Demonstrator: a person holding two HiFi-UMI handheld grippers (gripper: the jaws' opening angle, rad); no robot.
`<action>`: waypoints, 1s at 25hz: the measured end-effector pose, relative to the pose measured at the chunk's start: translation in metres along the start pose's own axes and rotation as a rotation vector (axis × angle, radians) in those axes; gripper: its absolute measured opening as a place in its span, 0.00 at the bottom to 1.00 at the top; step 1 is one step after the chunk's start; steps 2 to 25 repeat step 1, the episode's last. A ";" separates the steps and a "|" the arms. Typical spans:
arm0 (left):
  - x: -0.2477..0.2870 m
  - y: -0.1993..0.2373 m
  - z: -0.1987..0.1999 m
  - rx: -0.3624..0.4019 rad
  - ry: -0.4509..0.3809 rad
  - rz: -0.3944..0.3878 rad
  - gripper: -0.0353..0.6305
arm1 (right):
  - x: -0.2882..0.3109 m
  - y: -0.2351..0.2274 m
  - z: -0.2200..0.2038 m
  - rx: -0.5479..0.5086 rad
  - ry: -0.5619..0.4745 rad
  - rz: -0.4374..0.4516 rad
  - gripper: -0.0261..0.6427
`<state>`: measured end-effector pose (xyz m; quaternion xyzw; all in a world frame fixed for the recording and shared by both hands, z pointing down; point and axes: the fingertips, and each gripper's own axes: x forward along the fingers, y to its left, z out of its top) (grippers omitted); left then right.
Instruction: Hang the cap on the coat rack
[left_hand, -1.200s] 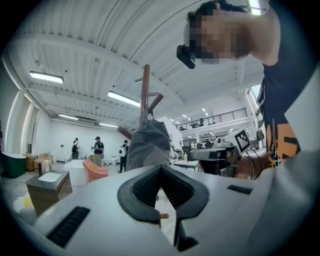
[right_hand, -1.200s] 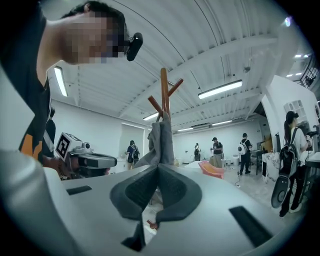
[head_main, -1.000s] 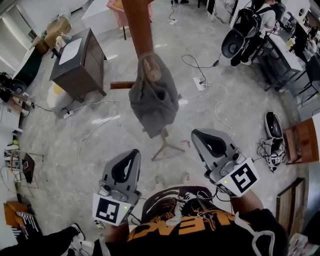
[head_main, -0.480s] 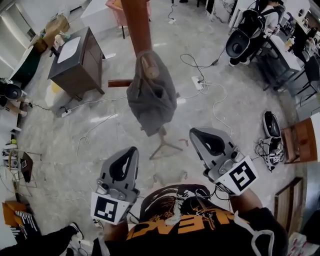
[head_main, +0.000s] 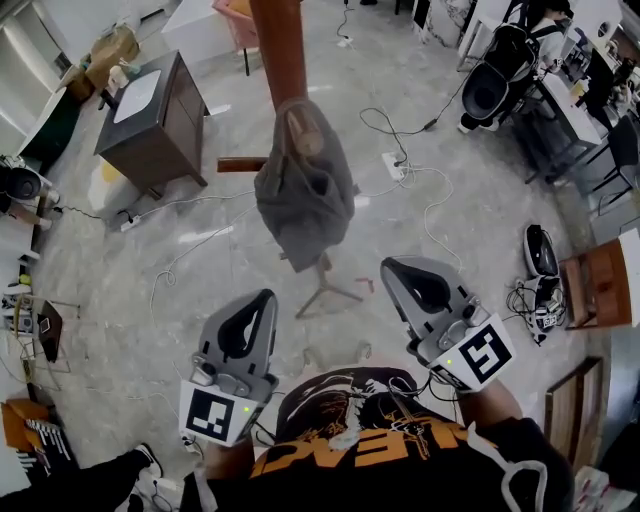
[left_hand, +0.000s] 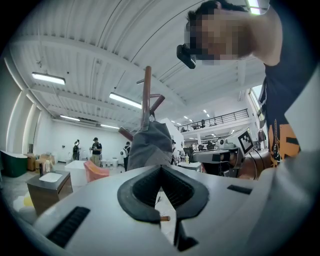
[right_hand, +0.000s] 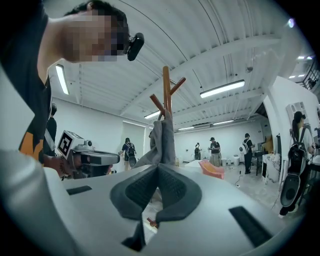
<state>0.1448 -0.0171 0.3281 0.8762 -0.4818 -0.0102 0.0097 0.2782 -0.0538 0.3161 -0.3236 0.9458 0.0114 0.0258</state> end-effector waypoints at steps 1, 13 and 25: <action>-0.001 0.001 0.000 0.000 0.000 0.001 0.09 | 0.001 0.001 0.000 0.001 0.003 0.000 0.06; -0.001 0.001 0.000 0.000 0.000 0.001 0.09 | 0.001 0.001 0.000 0.001 0.003 0.000 0.06; -0.001 0.001 0.000 0.000 0.000 0.001 0.09 | 0.001 0.001 0.000 0.001 0.003 0.000 0.06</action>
